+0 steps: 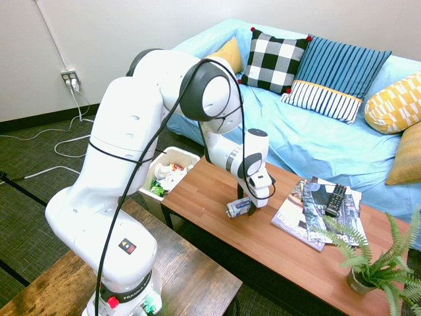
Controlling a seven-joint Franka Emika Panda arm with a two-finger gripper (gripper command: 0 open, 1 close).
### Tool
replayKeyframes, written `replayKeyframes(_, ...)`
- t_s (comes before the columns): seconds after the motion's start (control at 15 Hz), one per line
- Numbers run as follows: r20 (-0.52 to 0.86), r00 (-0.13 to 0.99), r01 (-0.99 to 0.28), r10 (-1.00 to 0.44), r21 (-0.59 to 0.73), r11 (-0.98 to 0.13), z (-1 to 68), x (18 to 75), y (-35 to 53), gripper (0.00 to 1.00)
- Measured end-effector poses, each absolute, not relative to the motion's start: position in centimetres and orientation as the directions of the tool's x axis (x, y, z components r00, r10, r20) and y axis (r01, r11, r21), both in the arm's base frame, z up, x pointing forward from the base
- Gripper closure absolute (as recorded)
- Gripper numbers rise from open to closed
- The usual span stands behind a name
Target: Throw the can in the trash bin
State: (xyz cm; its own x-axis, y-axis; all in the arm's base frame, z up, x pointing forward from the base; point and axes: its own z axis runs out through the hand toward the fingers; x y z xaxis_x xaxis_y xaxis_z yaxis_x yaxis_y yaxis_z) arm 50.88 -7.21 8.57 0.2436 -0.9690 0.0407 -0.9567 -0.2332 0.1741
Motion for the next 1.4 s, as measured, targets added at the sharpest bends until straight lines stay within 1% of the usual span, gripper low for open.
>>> replayKeyframes(0.53,0.026,0.244,-0.958,-0.969,0.163,-0.237,8.8,51.4,-6.9,1.0)
replayKeyframes(0.67,0.027,0.252,-0.958,-0.967,0.148,-0.245,10.5,52.3,-6.4,1.0)
replayKeyframes(0.8,0.035,0.284,-0.953,-0.958,0.119,-0.278,15.2,54.1,-4.2,1.0)
replayKeyframes(0.93,0.067,0.328,-0.943,-0.942,0.088,-0.322,22.1,55.8,0.5,1.0)
replayKeyframes(1.07,0.118,0.374,-0.927,-0.92,0.063,-0.369,28.8,56.6,8.2,1.0)
replayKeyframes(1.13,0.137,0.4,-0.917,-0.906,0.06,-0.395,30.8,56.5,12.7,1.0)
replayKeyframes(1.27,0.163,0.463,-0.886,-0.871,0.07,-0.458,31.6,55.4,22.3,1.0)
replayKeyframes(1.4,0.185,0.523,-0.852,-0.832,0.102,-0.514,28.8,53.3,30.9,1.0)
